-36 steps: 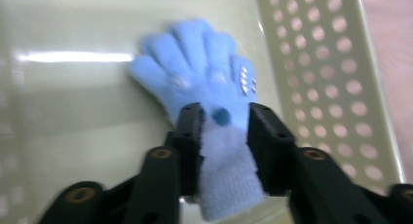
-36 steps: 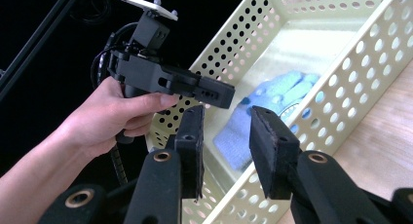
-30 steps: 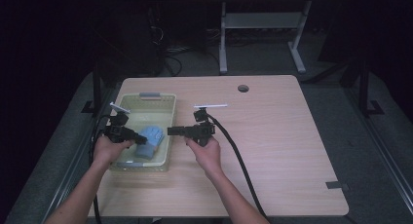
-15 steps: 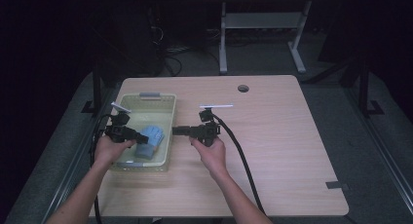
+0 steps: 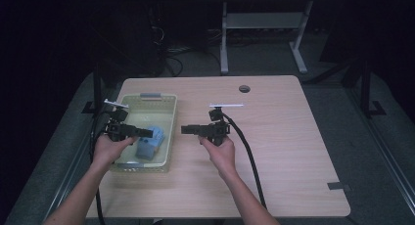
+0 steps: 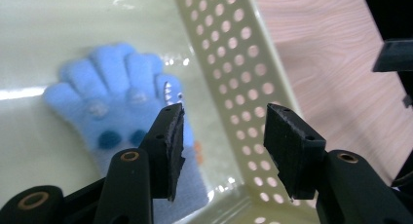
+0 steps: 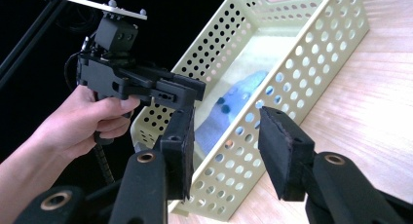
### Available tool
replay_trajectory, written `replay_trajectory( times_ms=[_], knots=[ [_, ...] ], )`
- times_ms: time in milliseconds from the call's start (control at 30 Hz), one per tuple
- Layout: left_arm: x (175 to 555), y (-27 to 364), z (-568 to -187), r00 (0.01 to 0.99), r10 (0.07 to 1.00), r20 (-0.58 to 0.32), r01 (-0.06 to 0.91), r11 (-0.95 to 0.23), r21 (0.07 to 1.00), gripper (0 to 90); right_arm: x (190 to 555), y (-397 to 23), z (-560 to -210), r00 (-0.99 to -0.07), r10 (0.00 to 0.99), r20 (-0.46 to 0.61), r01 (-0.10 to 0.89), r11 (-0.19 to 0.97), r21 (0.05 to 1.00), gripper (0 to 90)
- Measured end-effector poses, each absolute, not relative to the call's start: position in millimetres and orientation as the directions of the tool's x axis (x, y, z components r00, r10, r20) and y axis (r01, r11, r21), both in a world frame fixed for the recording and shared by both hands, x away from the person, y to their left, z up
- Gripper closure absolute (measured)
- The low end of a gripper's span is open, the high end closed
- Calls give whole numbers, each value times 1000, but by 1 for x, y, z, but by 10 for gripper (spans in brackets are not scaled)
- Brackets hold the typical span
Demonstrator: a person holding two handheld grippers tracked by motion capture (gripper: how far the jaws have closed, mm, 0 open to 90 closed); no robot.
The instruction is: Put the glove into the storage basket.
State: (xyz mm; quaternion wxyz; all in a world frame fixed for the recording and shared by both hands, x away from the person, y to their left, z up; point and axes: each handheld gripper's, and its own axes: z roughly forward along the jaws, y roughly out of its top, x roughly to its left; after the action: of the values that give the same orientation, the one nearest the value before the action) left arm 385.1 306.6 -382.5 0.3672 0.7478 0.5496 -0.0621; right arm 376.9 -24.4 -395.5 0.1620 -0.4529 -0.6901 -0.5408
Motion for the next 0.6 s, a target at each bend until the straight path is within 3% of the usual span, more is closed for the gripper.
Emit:
replay_trajectory(
  times_ms=[600],
  knots=[
    [380,284,-364,433,727,-533,831,-94,548,439,378,-55,-390,-532,468,706,791,-23,611,497]
  ],
)
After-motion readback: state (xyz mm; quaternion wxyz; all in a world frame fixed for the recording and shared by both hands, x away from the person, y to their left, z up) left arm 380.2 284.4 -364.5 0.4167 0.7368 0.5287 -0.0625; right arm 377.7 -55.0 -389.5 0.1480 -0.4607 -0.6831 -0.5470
